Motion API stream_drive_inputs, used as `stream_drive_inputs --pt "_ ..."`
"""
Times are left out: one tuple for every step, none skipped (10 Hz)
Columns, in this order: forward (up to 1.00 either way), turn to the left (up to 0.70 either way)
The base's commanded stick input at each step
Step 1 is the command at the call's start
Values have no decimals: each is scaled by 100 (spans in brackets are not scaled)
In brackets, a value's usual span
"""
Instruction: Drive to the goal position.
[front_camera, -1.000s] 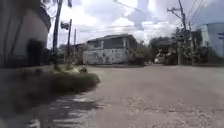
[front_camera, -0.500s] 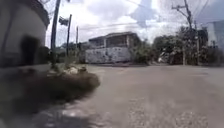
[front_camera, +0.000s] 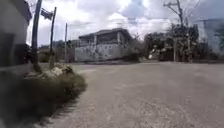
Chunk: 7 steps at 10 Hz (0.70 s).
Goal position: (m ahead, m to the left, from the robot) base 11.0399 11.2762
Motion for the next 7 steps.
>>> stream_drive_inputs --pt "100 0" --pt "100 0" --pt "100 0" --pt "100 0" --pt "100 0" --pt "100 0" --pt "100 0"
